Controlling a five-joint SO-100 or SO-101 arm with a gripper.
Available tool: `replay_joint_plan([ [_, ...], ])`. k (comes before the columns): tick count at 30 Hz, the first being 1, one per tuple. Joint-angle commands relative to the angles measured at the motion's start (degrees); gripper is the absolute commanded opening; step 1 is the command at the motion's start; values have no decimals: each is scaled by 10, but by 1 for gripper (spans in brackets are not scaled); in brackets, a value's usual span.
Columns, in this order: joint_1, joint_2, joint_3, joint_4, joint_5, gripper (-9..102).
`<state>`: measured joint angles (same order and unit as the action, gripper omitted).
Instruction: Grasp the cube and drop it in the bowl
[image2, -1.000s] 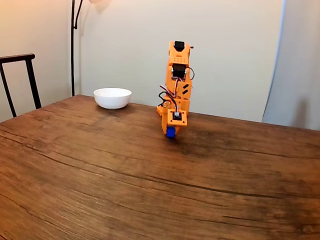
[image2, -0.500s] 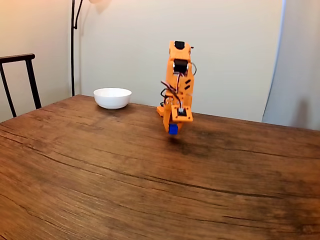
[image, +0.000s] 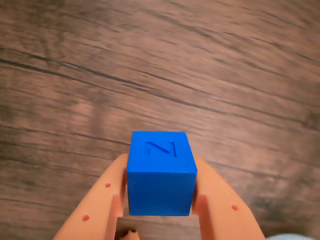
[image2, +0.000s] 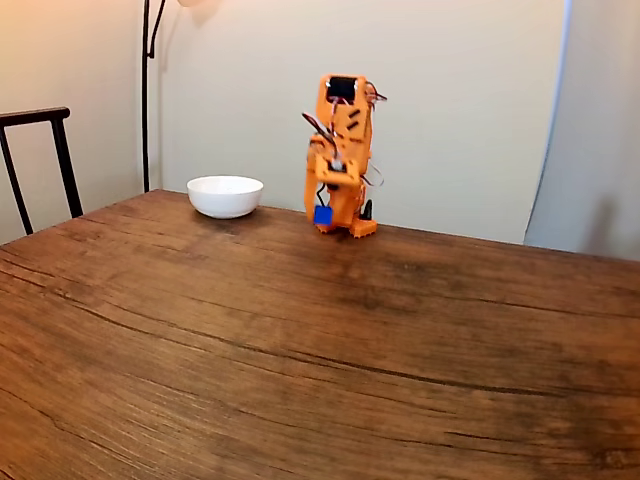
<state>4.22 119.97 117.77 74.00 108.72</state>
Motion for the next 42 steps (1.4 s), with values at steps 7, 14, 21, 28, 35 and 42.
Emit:
replay_joint_plan([
  [7, 93, 140, -26, 105, 3, 4],
  [14, 260, 264, -25, 182, 71, 4],
  [21, 486, 321, -21, 189, 144, 3],
  [28, 687, 320, 54, 113, 249, 3],
  [35, 818, 319, 170, -50, 302, 3],
  [42, 860, 290, 272, -238, 342, 3],
])
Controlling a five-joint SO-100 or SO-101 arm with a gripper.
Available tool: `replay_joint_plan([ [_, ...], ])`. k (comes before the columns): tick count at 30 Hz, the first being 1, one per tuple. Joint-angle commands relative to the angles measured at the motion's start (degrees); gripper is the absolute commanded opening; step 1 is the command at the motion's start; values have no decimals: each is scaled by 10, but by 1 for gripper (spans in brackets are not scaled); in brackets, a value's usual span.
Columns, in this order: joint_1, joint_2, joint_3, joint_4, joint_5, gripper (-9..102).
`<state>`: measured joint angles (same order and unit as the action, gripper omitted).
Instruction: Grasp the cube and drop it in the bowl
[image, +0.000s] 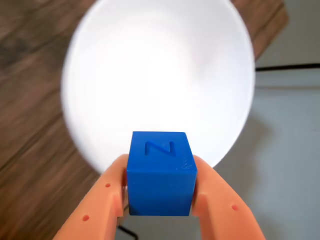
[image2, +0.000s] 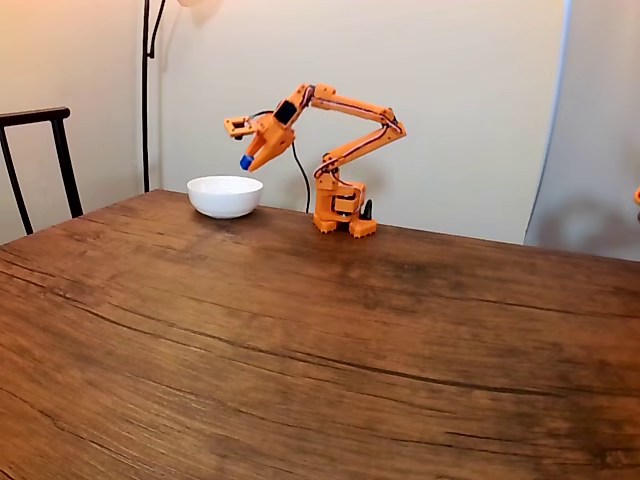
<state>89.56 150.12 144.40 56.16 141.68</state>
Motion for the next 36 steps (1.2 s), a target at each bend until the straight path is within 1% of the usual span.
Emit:
replay_joint_plan([
  [1, 9, -33, 9, -77, 13, 3],
  [5, 6, -156, -25, -130, 12, 3],
  [9, 6, -282, -100, -128, 8, 4],
  [13, 4, -351, -153, -123, 7, 4],
  [16, 3, -373, -189, -102, 6, 6],
  [21, 4, -398, -228, -83, 6, 22],
  [23, 3, -410, -240, -69, 6, 25],
  [29, 3, -409, -274, -26, 6, 25],
  [32, -4, -408, -302, 18, 6, 25],
  [36, -39, -407, -339, 86, 6, 25],
])
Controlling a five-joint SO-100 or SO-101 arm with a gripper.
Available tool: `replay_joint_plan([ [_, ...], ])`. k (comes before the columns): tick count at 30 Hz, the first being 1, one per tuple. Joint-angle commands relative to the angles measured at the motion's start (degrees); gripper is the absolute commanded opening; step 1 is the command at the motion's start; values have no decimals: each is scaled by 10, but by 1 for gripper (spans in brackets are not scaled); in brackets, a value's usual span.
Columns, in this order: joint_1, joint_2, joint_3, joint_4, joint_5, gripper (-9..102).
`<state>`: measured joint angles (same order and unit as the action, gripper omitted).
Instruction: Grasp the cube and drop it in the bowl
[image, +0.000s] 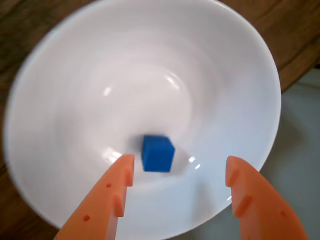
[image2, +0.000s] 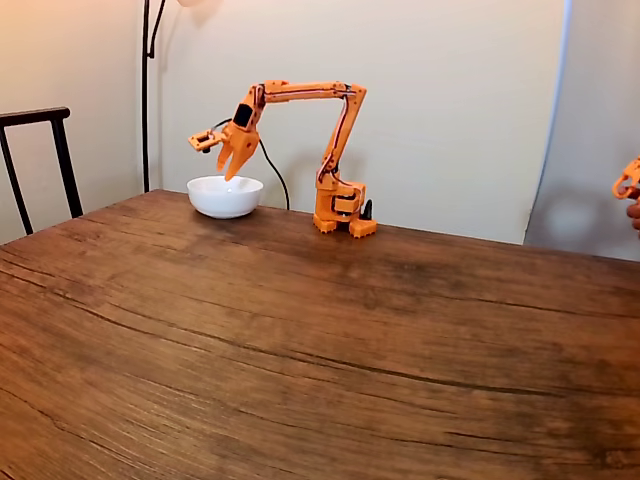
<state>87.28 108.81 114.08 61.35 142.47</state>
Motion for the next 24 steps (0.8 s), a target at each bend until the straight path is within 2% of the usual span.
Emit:
replay_joint_plan([
  [1, -25, 7, -42, 50, -2, 25],
  [11, -120, 192, 4, 146, -36, 0],
  [16, -186, 294, 25, 225, -86, -1],
  [24, -363, 444, 44, 311, -210, -1],
])
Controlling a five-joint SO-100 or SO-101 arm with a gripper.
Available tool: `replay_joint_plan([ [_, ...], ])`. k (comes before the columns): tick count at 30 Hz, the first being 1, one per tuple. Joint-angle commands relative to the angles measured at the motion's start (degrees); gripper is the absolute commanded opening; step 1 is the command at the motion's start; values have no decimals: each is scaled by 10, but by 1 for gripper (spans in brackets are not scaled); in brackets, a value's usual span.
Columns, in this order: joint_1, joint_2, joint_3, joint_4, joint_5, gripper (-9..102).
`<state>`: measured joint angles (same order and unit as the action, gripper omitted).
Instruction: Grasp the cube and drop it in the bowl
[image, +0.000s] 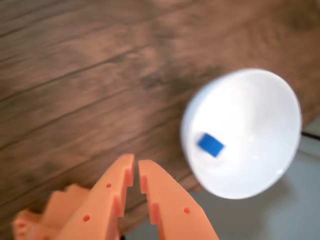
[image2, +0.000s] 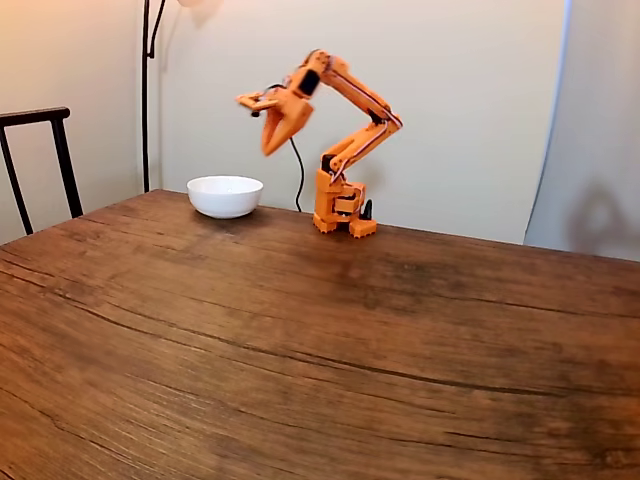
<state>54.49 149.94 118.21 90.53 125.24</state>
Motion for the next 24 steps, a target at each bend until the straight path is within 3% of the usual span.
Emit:
replay_joint_plan([
  [1, -60, 52, 13, 27, -54, -1],
  [11, -288, 270, 133, 36, -196, -1],
  [17, -394, 405, 214, 27, -209, -1],
  [24, -517, 405, 289, -20, -212, -1],
])
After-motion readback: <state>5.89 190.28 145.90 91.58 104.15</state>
